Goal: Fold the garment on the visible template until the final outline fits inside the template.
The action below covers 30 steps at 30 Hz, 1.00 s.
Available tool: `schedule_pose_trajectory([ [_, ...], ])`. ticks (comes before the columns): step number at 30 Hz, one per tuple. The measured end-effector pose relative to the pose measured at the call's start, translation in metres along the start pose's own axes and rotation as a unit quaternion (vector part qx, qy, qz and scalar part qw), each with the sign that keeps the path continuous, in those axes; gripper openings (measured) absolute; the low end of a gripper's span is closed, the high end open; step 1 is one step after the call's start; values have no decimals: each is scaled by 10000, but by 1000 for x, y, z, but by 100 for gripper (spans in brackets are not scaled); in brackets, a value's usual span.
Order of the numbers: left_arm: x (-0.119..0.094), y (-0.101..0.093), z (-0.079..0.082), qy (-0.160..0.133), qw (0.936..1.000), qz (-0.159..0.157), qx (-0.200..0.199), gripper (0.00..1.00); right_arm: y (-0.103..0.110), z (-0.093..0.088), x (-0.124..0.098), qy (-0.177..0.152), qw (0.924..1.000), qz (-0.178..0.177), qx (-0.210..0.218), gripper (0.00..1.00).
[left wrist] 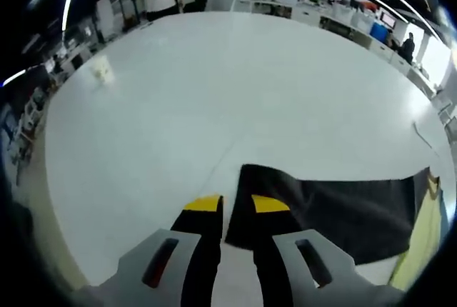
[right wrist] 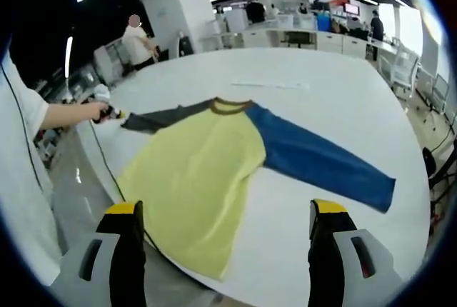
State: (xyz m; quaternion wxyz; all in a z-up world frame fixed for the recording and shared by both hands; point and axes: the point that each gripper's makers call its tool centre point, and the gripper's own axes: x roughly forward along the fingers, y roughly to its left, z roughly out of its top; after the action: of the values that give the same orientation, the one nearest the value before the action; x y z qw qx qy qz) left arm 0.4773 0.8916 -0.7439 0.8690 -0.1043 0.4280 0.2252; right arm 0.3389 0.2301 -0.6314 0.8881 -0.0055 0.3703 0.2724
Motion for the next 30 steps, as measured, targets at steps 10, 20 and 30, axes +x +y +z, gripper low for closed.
schedule_pose_trajectory([
  [10,-5,3,-15,96,9999,-94,-39,12,4,2,3,-2,10000,51,-31,96],
  [20,-3,-1,-23,180,9995,-245,-49,13,3,1,2,11,10000,39,-23,96],
  [30,-1,-5,-27,192,9992,-352,-57,8,3,1,4,28,10000,41,-28,96],
])
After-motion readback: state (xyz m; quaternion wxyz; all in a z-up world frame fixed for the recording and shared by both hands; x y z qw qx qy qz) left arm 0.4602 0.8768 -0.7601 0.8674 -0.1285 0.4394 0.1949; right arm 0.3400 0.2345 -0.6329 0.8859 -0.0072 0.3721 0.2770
